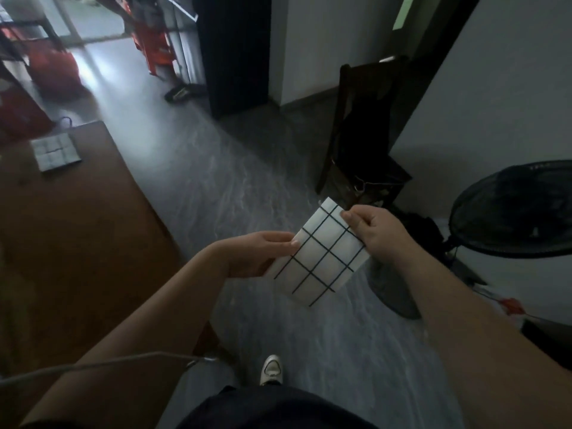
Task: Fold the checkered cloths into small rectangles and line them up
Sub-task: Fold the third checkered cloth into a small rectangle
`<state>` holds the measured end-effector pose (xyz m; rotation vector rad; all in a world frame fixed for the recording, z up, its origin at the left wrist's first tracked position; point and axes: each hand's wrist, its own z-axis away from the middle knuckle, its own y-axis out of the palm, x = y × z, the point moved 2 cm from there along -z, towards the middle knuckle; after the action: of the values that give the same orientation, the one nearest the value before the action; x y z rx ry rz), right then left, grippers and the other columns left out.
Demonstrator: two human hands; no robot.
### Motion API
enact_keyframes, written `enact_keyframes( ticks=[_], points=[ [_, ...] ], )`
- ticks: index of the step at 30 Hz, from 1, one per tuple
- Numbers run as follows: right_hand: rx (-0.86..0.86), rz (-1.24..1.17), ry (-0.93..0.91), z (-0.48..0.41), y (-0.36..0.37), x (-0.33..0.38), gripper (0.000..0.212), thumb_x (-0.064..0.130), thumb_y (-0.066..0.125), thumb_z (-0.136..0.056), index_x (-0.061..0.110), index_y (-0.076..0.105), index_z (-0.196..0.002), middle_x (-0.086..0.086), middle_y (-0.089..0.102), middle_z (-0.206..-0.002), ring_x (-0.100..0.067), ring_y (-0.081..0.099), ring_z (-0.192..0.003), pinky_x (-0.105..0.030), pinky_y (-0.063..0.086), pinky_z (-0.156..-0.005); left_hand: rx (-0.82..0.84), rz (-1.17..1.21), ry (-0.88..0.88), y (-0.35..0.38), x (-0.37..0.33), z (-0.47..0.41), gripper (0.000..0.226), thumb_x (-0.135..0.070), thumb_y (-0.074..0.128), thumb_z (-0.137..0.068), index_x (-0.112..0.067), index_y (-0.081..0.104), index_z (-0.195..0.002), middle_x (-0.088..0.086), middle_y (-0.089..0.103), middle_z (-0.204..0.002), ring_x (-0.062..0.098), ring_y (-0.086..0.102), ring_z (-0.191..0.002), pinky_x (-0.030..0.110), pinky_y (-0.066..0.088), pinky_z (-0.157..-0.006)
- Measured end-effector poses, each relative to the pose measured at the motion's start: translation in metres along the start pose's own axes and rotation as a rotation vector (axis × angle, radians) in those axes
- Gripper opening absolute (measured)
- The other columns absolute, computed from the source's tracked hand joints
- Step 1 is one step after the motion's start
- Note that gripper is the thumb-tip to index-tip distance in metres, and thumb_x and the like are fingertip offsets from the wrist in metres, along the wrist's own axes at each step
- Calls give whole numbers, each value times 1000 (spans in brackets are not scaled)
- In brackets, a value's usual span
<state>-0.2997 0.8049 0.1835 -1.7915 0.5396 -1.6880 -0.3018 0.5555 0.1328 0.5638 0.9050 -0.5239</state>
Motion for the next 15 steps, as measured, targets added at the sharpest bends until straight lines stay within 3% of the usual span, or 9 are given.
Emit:
enact_keyframes(
  ticks=[1, 3, 6, 8, 10, 13, 15],
  points=[
    [1, -13, 9, -17, -4, 0, 48, 31, 55, -103, 7, 41, -65, -3, 38, -61, -4, 36, -53, -27, 32, -55, -28, -86, 30, -10, -16, -13, 52, -45, 73, -90, -4, 64, -121, 11, 69, -115, 29, 65, -105, 49, 54, -97],
    [-52, -149, 53, -47, -10, -1, 49, 35, 55, -103, 6, 44, -65, -2, 42, -61, -7, 41, -56, -31, 34, -58, -134, -156, 114, -23, -45, -35, 26, -34, 63, -100, -13, 71, -112, 8, 73, -109, 27, 68, -102, 52, 54, -100],
    [-100, -861, 322, -81, -10, -7, 44, 44, 46, -105, 11, 70, -87, -3, 71, -78, -15, 67, -69, -25, 52, -61, -254, -5, 205, -39, -75, -62, 22, -17, 53, -106, -18, 74, -106, 9, 76, -102, 27, 73, -96, 47, 60, -89],
    [13, -1245, 465, -102, -1, -20, 57, 57, 46, -102, 4, 66, -106, -10, 67, -86, -22, 66, -73, -27, 54, -63, -336, 128, 241, -53, -86, -80, 20, -13, 52, -106, -12, 72, -106, 10, 77, -96, 25, 74, -87, 43, 63, -78],
    [72, -1278, 477, -126, 7, -30, 65, 68, 53, -93, 8, 61, -115, -10, 55, -89, -25, 53, -76, -33, 46, -68, -420, 231, 255, -67, -95, -98, 19, -13, 52, -106, -11, 70, -106, 11, 76, -93, 23, 76, -80, 41, 64, -69],
    [64, -1100, 483, -173, 21, -44, 56, 59, 41, -100, 14, 69, -117, -12, 73, -108, -32, 68, -99, -47, 53, -85, -489, 353, 258, -92, -109, -128, 21, -18, 51, -107, -10, 70, -106, 10, 76, -90, 22, 75, -75, 39, 64, -63],
    [23, -923, 471, -207, 26, -40, 44, 51, 47, -101, 18, 68, -120, -13, 74, -116, -35, 68, -111, -59, 51, -95, -516, 406, 257, -109, -119, -148, 24, -23, 50, -108, -8, 69, -111, 13, 77, -93, 25, 75, -79, 41, 64, -65]
  ],
)
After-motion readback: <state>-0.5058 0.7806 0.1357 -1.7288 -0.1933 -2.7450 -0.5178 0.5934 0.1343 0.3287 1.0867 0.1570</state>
